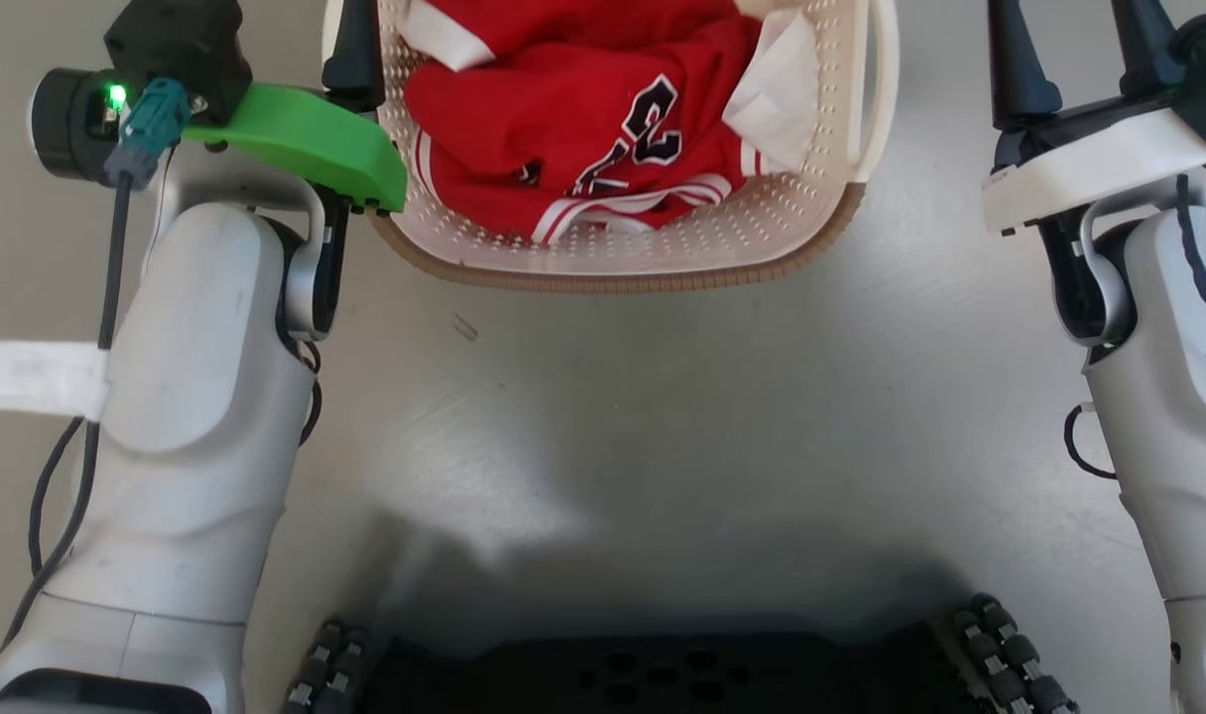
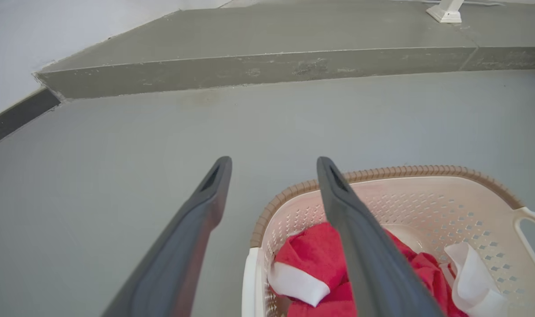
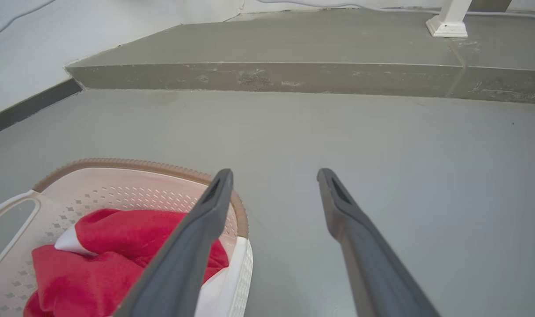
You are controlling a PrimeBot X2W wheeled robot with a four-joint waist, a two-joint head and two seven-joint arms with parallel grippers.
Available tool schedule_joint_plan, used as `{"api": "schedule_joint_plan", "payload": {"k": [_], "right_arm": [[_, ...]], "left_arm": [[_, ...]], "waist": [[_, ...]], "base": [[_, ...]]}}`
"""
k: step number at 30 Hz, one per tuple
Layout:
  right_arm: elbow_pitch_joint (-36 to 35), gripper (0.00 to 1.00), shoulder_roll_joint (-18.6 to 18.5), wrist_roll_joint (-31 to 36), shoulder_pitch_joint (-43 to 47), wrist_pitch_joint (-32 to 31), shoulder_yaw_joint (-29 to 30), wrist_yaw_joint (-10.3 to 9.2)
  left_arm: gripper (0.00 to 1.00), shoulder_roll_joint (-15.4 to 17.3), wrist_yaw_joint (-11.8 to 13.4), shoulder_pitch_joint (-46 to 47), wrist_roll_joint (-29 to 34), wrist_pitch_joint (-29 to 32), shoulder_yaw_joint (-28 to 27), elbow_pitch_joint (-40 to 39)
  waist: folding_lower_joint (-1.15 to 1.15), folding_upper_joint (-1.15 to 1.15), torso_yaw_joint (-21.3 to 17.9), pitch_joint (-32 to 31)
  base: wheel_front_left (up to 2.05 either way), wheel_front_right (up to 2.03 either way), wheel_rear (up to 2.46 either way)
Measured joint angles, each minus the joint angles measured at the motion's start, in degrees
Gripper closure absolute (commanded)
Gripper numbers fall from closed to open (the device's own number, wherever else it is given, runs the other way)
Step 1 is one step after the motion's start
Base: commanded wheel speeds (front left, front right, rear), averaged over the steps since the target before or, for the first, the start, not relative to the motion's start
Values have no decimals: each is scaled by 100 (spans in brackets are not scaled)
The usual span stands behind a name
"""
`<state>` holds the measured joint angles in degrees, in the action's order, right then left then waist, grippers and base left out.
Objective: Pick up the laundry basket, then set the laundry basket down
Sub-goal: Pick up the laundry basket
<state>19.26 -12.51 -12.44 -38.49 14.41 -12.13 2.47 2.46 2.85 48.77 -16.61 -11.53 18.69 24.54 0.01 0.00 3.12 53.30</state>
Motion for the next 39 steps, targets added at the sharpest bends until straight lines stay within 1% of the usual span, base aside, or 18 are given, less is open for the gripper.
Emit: {"api": "schedule_joint_plan", "payload": {"k": [4,7,10,15,21,26,27,28,31,33,39], "right_arm": [[311,0,35,2,-68,0,-70,9],[475,0,90,32,-122,0,-141,55],[634,0,153,42,-142,0,-231,107],[872,0,241,42,-214,1,-298,121],[1124,0,355,42,-232,2,-420,208],[1299,0,403,42,-281,2,-472,233],[1335,8,407,42,-313,2,-478,250],[1370,100,409,42,-341,2,-481,256],[1461,100,456,32,-399,4,-508,308],[1512,100,512,21,-449,18,-512,307],[1774,100,524,-32,-498,18,-495,319]], "left_arm": [[0,-16,-93,74,-89,40,7,412],[0,-26,-189,87,-170,92,1,700],[0,-33,-276,94,-288,146,1,965],[0,-41,-388,170,-365,213,0,1348],[0,-60,-446,309,-438,214,-20,1673],[0,-68,-514,434,-441,201,-38,1916],[62,-69,-519,460,-441,190,-44,1953],[100,-70,-530,491,-441,188,-45,1987],[100,-74,-587,584,-441,181,-36,2103],[100,-99,-620,612,-441,170,-21,2176],[100,-152,-693,620,-441,74,10,2470]], "waist": [[0,0,11,230],[0,0,17,349],[0,0,16,428],[0,0,-9,510],[0,0,-48,573],[0,0,-67,605],[0,0,-71,609],[0,0,-74,612],[0,0,-83,614],[0,0,-91,608],[0,0,-110,502]], "base": [[0,0,0],[0,0,0],[0,0,0],[0,0,0],[0,0,0],[0,0,0],[0,0,0],[0,0,0],[0,0,0],[0,0,0],[0,0,0]]}}
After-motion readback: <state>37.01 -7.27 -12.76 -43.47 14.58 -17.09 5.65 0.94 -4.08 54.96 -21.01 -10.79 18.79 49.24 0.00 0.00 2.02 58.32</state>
